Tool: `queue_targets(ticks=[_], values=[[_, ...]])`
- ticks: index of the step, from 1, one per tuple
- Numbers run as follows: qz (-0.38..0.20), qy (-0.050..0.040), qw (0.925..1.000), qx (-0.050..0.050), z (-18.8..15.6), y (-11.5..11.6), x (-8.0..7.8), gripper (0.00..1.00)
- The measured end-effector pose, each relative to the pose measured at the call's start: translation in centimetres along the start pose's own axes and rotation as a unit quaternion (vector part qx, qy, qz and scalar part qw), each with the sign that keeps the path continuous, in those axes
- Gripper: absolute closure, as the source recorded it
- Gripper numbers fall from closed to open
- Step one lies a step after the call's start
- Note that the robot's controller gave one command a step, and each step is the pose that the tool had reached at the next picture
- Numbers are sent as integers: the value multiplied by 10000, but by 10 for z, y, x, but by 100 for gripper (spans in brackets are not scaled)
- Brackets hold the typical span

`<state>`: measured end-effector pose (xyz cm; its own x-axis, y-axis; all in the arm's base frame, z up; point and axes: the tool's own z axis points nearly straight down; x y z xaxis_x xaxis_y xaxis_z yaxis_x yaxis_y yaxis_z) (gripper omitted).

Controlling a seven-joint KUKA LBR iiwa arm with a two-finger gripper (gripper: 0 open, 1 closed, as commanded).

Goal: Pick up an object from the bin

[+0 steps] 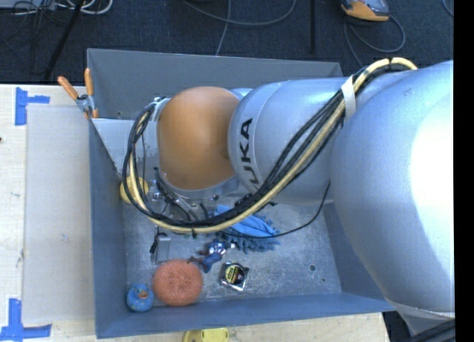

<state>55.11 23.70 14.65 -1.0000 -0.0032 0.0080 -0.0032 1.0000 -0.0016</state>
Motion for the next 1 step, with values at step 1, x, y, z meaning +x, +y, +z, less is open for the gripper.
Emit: queue_targets(ticks=[1], values=[[23,-32,10000,-7,-5,-1,-2,0]])
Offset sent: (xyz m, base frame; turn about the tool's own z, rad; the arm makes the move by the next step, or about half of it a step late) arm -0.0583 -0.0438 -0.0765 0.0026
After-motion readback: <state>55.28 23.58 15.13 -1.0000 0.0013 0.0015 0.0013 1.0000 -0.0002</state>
